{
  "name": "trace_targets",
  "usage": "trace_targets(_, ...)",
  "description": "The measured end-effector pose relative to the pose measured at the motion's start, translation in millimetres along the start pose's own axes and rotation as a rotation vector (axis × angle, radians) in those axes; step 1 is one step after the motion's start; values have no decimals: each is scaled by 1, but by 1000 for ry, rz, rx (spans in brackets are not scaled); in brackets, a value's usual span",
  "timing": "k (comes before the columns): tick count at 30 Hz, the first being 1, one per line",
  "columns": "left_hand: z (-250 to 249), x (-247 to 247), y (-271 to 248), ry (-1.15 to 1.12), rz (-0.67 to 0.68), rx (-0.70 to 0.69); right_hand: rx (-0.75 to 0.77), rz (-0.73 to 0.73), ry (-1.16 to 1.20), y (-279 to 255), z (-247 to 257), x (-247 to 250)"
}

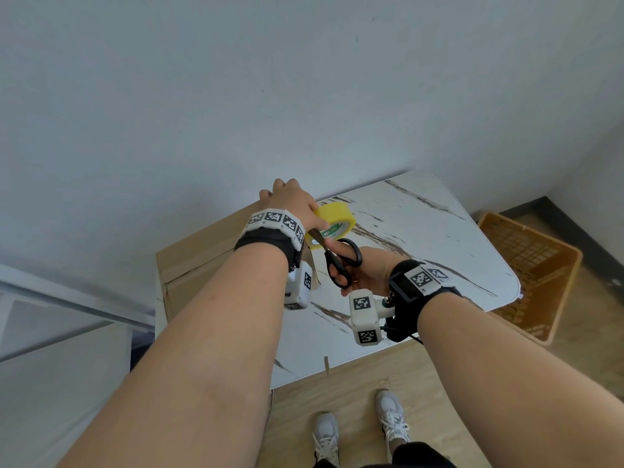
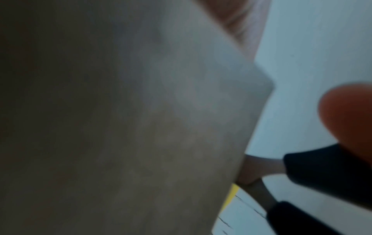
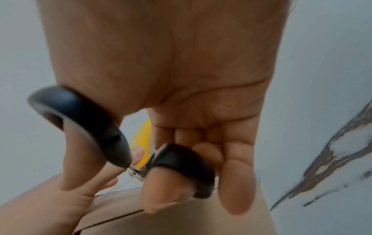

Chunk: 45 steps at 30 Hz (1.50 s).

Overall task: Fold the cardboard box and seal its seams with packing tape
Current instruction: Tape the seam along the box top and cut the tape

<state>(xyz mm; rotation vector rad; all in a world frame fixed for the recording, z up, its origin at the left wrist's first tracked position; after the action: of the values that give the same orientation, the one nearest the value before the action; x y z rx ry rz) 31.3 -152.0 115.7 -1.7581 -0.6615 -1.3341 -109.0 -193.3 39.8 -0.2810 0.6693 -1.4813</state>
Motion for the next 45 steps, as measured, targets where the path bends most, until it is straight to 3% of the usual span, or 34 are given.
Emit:
trace_targets(10, 12, -8, 7, -122, 13, 138, 24, -29, 8, 0, 2, 6)
trace_targets(20, 11, -5, 0, -171, -16, 189, 15, -78, -53, -8, 1, 17)
trace_targets(26, 9, -2, 0, -246, -95, 164, 70, -29, 27, -12, 7, 19)
trace_targets(38, 25, 5, 3, -426, -213, 258, 34, 71, 59, -23, -16, 37)
trace_targets(41, 31, 4, 2, -492, -254, 308, 31, -10, 120, -25, -20, 51)
trace_targets(45, 29, 2, 4, -499, -255, 288, -53, -361, 62, -26, -26, 84)
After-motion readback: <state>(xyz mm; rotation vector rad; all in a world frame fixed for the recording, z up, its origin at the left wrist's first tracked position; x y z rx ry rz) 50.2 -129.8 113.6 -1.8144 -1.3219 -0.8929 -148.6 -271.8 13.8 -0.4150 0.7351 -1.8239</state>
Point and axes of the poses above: each hand's wrist, its own y-axis towards the middle knuckle, its own x-axis out of the back of the hand, z = x × y, the point moved 8 cm from there along y, towards the middle knuckle, and after that the axes turned 1 degree about -y, right-handed, at the moved point
